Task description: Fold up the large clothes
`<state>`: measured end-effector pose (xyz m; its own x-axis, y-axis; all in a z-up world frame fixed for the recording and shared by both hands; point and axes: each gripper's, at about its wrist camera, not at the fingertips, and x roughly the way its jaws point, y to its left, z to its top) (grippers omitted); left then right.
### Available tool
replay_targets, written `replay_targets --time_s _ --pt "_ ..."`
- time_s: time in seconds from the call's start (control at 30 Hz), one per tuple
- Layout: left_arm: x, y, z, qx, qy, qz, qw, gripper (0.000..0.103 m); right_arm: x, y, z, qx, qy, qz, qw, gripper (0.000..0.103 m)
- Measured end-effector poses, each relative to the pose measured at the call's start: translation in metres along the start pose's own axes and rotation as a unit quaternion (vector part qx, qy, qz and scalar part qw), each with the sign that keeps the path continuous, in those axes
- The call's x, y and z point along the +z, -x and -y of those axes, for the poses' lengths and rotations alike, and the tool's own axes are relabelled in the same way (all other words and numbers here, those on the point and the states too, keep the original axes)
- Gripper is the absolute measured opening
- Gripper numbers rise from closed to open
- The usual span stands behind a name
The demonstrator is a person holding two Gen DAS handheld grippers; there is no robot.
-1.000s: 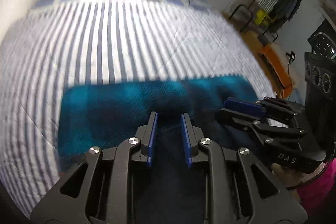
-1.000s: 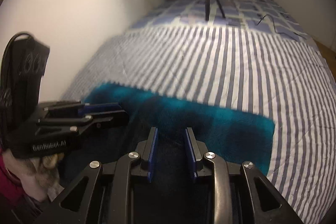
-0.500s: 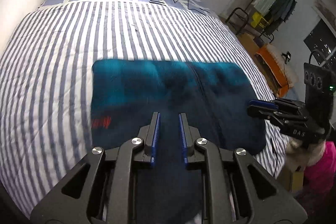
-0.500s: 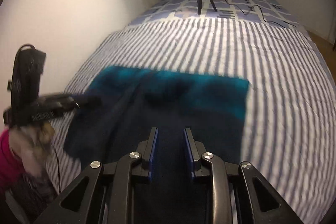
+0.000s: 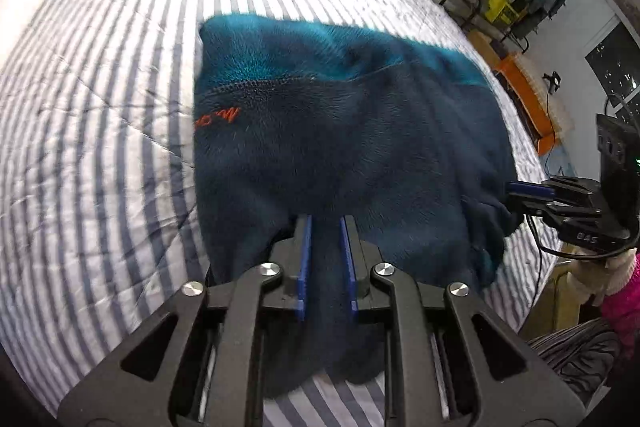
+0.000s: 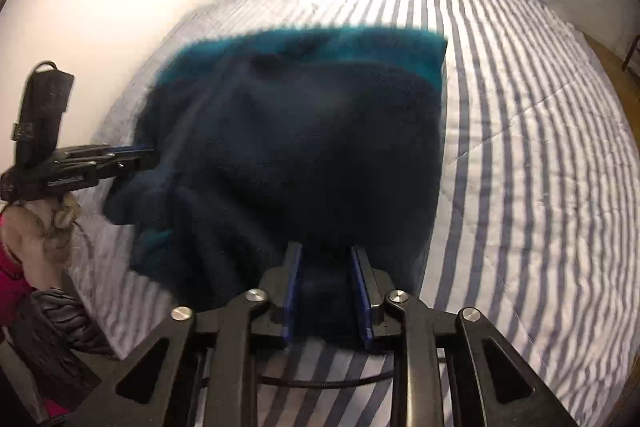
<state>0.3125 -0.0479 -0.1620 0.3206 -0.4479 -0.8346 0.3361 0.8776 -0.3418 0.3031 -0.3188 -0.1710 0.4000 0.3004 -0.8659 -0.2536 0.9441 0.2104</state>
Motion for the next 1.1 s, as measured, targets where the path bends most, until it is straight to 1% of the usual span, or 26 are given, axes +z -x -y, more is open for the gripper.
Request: replay_targets --time_s 0.07,0.1,0.13,0.17,0.2,0.27,0.3,0.33,0.37,0.4,0.43,0.47,0.53,0.57,0.6,0.67,0.7,0.73,0.77,0.8,0.87,0.9,0.93,0.97,1.07,1.1 --pt "-0.004 0.027 0.004 -0.005 -0.008 0.025 0.9997 0.016 -0.005 0.029 -0.009 0.002 0.006 0.029 1.0 0.025" --pt "-0.005 0.04 0.007 -0.008 -0.009 0.038 0.9992 0.016 -0.008 0.053 -0.016 0.001 0.009 0.054 0.999 0.025" --pt "-0.005 0.054 0.01 -0.011 -0.012 0.052 0.9985 0.016 -0.011 0.067 -0.021 0.001 0.01 0.068 0.998 0.025" --pt "-0.008 0.077 0.016 -0.02 -0.016 0.074 0.9969 0.016 -0.016 0.09 -0.028 0.002 0.009 0.087 0.996 0.027" --pt "-0.011 0.094 0.019 -0.023 -0.02 0.09 0.9955 0.016 -0.016 0.1 -0.031 0.003 0.008 0.097 0.995 0.028" --pt "-0.022 0.133 0.027 -0.027 -0.032 0.12 0.9919 0.016 -0.028 0.142 -0.046 -0.002 0.005 0.124 0.992 0.03" --pt "-0.027 0.15 0.032 -0.026 -0.038 0.133 0.9901 0.021 -0.033 0.156 -0.051 -0.002 0.006 0.133 0.991 0.032" --pt "-0.031 0.163 0.034 -0.025 -0.043 0.142 0.9885 0.024 -0.039 0.175 -0.061 -0.008 0.012 0.147 0.989 0.04" --pt "-0.038 0.184 0.038 -0.023 -0.051 0.157 0.986 0.031 -0.045 0.194 -0.072 -0.019 0.021 0.159 0.987 0.051" --pt "-0.035 0.193 0.043 -0.02 -0.056 0.163 0.9849 0.039 -0.055 0.208 -0.076 -0.023 0.028 0.168 0.985 0.056" --pt "-0.04 0.208 0.045 -0.017 -0.062 0.171 0.9832 0.041 -0.061 0.224 -0.085 -0.03 0.042 0.179 0.983 0.067" --pt "-0.043 0.217 0.045 -0.015 -0.064 0.177 0.982 0.043 -0.064 0.236 -0.093 -0.046 0.054 0.191 0.979 0.074" --pt "-0.047 0.23 0.045 -0.013 -0.068 0.182 0.9808 0.044 -0.068 0.247 -0.102 -0.082 0.071 0.208 0.972 0.076" --pt "-0.048 0.234 0.047 -0.013 -0.069 0.183 0.9806 0.047 -0.068 0.249 -0.105 -0.094 0.081 0.212 0.969 0.078" --pt "-0.048 0.237 0.048 -0.012 -0.069 0.184 0.9803 0.053 -0.069 0.25 -0.108 -0.11 0.092 0.216 0.966 0.079" --pt "-0.049 0.238 0.047 -0.008 -0.063 0.184 0.9809 0.057 -0.067 0.247 -0.108 -0.146 0.096 0.221 0.959 0.08" --pt "-0.051 0.238 0.049 -0.008 -0.06 0.184 0.9809 0.058 -0.066 0.245 -0.108 -0.15 0.095 0.223 0.959 0.081" --pt "-0.052 0.237 0.047 -0.008 -0.06 0.185 0.9809 0.058 -0.064 0.241 -0.106 -0.154 0.095 0.223 0.958 0.084" --pt "-0.054 0.235 0.045 -0.006 -0.059 0.184 0.981 0.06 -0.062 0.238 -0.105 -0.159 0.098 0.223 0.957 0.091" --pt "-0.054 0.232 0.044 -0.001 -0.059 0.183 0.9814 0.066 -0.061 0.232 -0.101 -0.17 0.106 0.225 0.954 0.092" --pt "-0.051 0.219 0.037 0.0 -0.044 0.177 0.9832 0.071 -0.058 0.219 -0.095 -0.184 0.117 0.226 0.95 0.092" --pt "-0.048 0.21 0.03 -0.008 -0.028 0.169 0.9852 0.071 -0.054 0.206 -0.088 -0.186 0.114 0.216 0.952 0.091" --pt "-0.046 0.201 0.026 -0.013 -0.018 0.161 0.9866 0.071 -0.052 0.197 -0.079 -0.179 0.109 0.207 0.956 0.09" --pt "-0.042 0.188 0.019 -0.019 -0.004 0.149 0.9887 0.071 -0.05 0.19 -0.073 -0.168 0.102 0.197 0.96 0.087" --pt "-0.03 0.156 0.001 -0.03 0.028 0.122 0.9917 0.071 -0.038 0.157 -0.042 -0.125 0.06 0.162 0.977 0.084" --pt "-0.027 0.148 -0.003 -0.033 0.038 0.115 0.9921 0.071 -0.034 0.15 -0.036 -0.12 0.05 0.155 0.979 0.083"
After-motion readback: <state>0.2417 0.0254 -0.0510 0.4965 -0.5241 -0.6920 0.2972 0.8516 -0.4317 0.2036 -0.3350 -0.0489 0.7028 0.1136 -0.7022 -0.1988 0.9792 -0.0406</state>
